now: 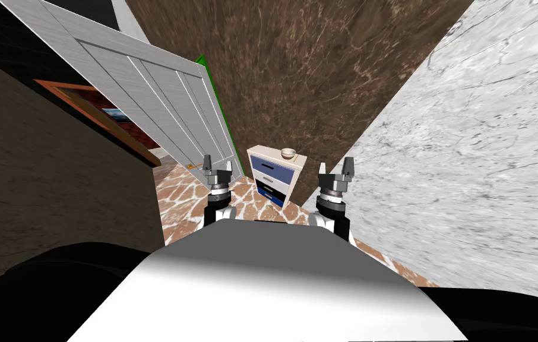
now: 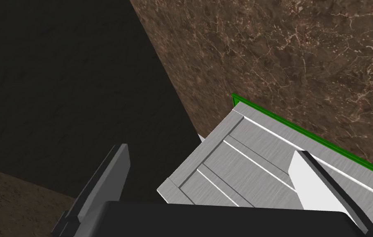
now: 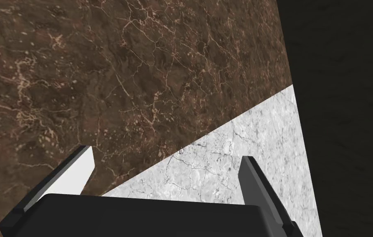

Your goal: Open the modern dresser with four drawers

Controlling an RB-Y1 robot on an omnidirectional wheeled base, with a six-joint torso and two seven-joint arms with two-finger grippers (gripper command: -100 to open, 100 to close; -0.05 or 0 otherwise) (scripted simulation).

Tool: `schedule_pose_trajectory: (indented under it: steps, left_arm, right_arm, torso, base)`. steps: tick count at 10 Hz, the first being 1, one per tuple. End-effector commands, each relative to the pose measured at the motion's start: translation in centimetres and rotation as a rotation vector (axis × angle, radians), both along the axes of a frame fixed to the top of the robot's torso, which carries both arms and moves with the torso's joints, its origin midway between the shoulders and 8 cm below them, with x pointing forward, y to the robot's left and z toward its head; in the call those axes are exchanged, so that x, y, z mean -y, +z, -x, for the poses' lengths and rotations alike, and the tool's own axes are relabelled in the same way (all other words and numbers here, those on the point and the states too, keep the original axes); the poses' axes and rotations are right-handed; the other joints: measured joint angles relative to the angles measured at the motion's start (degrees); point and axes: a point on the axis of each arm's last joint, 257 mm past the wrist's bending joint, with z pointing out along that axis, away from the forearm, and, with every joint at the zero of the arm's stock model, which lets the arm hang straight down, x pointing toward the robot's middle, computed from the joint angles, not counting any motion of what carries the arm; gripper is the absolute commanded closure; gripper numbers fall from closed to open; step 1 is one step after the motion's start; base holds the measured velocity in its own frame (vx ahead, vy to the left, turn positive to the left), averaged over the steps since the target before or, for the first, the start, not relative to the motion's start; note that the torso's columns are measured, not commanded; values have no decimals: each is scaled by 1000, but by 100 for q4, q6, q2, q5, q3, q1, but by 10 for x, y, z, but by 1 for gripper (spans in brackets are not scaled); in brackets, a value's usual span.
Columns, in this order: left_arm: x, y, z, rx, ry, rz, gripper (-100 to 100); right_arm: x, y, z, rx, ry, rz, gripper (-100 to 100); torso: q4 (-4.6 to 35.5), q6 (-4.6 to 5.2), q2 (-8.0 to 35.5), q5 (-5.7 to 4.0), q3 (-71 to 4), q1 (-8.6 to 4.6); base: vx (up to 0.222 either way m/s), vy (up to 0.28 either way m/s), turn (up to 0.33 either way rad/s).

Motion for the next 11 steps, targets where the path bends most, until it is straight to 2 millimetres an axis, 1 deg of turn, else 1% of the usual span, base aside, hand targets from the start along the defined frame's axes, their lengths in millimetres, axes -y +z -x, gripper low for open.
schedule_pose_trajectory:
  steps: [1, 3, 9, 10, 11]
  left_arm:
    - [0, 0, 0, 0, 0, 0, 0]
    - [0, 0, 0, 0, 0, 0, 0]
    - [0, 0, 0, 0, 0, 0, 0]
    - [5, -2, -3, -13, -18, -29, -100]
    - [8, -4, -5, -25, -31, -47, -100]
  right_arm:
    - [0, 0, 0, 0, 0, 0, 0]
    - [0, 0, 0, 0, 0, 0, 0]
    - [0, 0, 0, 0, 0, 0, 0]
    - [0, 0, 0, 0, 0, 0, 0]
    - [0, 0, 0, 0, 0, 0, 0]
  torso:
    - [235, 0, 232, 0, -467, 0]
    - [1006, 0, 1003, 0, -2014, 0]
    - [3537, 0, 3539, 0, -7073, 0]
    - [3960, 0, 3962, 0, -7919, 0]
    - [4148, 0, 4151, 1, -8315, 2]
  base:
    - [0, 0, 0]
    - [0, 0, 0]
    - [0, 0, 0]
    - [18, 3, -28]
    - [25, 4, -48]
